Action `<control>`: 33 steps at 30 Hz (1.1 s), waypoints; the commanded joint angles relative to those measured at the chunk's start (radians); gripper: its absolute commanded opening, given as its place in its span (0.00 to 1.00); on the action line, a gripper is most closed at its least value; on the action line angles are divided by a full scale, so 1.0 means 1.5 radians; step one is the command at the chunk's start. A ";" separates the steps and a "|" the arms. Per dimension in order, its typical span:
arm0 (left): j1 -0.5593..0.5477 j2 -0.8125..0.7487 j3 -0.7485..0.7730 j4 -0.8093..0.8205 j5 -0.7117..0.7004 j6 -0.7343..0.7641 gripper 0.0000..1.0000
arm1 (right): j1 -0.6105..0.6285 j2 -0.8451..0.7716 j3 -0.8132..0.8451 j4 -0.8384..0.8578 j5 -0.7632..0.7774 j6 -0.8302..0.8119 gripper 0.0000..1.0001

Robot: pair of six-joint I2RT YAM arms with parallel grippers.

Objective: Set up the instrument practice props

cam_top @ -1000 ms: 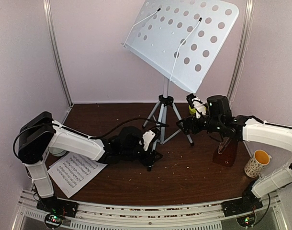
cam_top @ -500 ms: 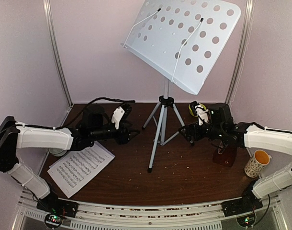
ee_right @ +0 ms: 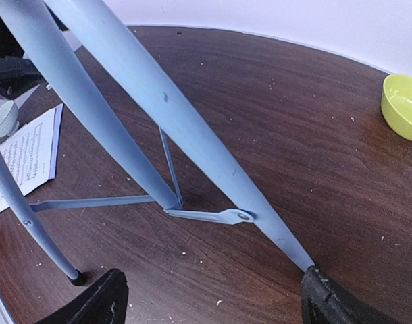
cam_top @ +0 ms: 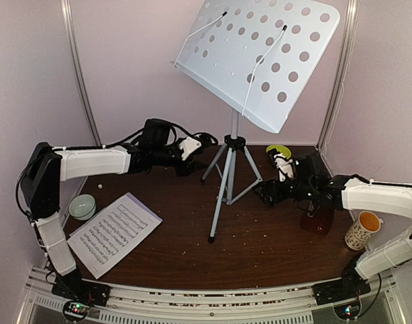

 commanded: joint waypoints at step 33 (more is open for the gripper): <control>0.004 0.162 0.174 0.080 0.099 -0.021 0.35 | -0.044 0.199 0.155 -0.025 0.091 -0.026 0.58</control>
